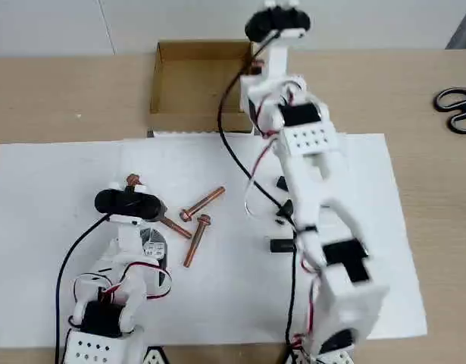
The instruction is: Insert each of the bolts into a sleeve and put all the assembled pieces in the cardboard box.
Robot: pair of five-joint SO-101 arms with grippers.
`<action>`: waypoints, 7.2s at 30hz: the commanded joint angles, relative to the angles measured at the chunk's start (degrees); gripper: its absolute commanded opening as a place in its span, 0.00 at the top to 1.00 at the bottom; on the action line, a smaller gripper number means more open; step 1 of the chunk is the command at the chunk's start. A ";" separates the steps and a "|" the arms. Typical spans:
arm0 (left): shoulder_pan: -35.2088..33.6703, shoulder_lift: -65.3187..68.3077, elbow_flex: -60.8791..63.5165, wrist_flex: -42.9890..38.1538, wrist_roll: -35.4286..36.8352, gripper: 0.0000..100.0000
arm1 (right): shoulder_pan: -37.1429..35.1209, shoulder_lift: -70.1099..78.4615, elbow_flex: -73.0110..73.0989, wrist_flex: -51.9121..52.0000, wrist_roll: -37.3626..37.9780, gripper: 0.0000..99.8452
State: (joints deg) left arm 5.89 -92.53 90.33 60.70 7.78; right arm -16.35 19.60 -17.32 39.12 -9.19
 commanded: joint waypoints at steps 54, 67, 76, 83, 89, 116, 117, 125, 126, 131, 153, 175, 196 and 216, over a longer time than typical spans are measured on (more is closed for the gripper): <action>-0.26 -0.53 -0.40 -1.23 0.09 0.99 | -3.65 34.77 -73.49 61.23 7.56 0.75; -0.26 -0.53 -0.40 -1.23 0.09 0.99 | -3.12 3.74 -19.43 60.44 7.47 0.75; -0.26 -0.53 -0.40 -1.23 0.09 0.99 | 0.22 2.51 -16.53 60.62 24.00 0.75; -0.26 -0.53 -0.40 -1.23 0.09 0.99 | 2.77 3.30 -14.86 60.53 36.40 0.75; -0.26 -0.53 -0.40 -1.23 0.09 0.99 | 3.47 3.91 -8.18 60.44 43.52 0.75; -0.26 -0.53 -0.40 -1.23 0.09 0.99 | 5.85 13.58 -5.27 51.12 54.86 0.75; -0.26 -0.53 -0.40 -1.23 0.09 0.99 | 5.85 14.02 -5.27 51.03 55.38 0.75; -0.26 -0.53 -0.40 -1.23 0.09 0.99 | 5.93 16.04 -5.27 51.03 55.91 0.80; -0.26 -0.53 -0.40 -1.23 0.09 0.99 | 5.93 16.04 -5.27 50.95 55.91 0.84; -0.26 -0.53 -0.40 -1.23 0.09 0.99 | 6.02 16.04 -5.27 50.95 55.56 0.95; -0.26 -0.53 -0.40 -1.23 0.09 0.99 | 5.58 -2.07 -9.85 60.00 36.31 1.00; -0.35 2.29 -14.81 -0.35 8.26 0.99 | 15.60 -41.98 33.23 59.47 4.48 1.00; -6.86 60.04 -66.86 6.51 25.05 0.99 | 25.36 -64.13 50.11 55.08 4.13 1.00; -8.79 87.38 -70.99 4.40 39.56 0.99 | 29.32 -70.29 51.34 55.16 4.13 1.00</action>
State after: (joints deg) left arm -2.64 -6.73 22.81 66.51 46.20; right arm 12.40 -49.49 34.46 95.03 -4.62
